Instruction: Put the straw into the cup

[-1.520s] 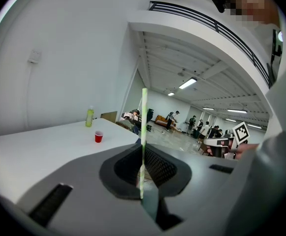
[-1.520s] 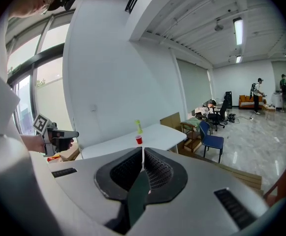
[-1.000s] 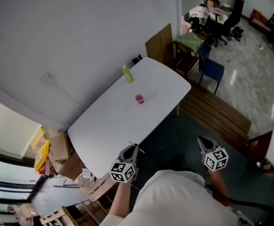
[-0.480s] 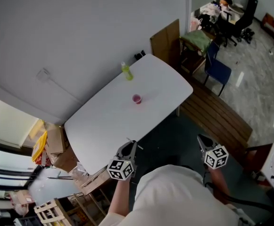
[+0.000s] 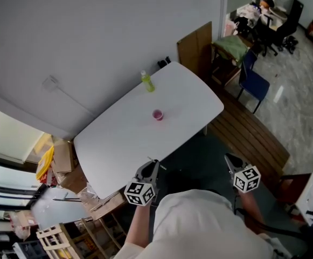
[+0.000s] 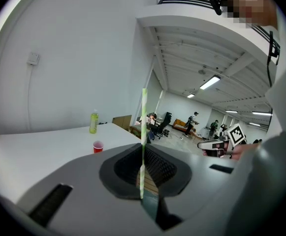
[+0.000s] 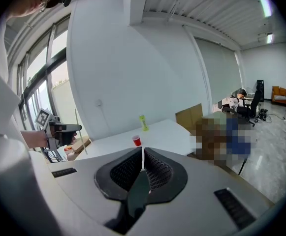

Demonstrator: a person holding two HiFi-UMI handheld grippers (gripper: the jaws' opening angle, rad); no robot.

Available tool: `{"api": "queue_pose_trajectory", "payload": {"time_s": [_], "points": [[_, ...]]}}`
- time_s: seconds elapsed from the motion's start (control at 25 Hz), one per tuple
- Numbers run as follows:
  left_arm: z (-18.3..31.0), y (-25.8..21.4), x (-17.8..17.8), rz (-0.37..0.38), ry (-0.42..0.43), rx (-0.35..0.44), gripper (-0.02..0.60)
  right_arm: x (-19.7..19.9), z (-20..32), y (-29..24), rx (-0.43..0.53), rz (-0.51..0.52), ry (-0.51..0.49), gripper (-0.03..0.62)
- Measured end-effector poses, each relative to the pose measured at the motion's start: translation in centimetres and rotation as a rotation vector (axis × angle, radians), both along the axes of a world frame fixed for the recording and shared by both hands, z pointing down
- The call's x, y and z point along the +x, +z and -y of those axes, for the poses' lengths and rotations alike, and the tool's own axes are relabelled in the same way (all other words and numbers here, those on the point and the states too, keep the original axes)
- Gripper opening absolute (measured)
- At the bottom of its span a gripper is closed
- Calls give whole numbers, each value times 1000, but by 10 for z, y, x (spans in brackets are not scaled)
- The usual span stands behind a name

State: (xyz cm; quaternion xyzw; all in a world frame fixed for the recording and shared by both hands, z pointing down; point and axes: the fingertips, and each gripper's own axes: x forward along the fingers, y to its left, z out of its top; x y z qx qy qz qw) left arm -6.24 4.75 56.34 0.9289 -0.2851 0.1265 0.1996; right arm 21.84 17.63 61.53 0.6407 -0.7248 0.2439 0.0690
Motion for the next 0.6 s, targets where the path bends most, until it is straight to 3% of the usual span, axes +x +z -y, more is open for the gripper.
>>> {"api": "queue_pose_trajectory", "payload": {"time_s": [0.6], "points": [[64,1,13,-20,39,-8,15,1,61,-12,-15,-19,3,37]]}}
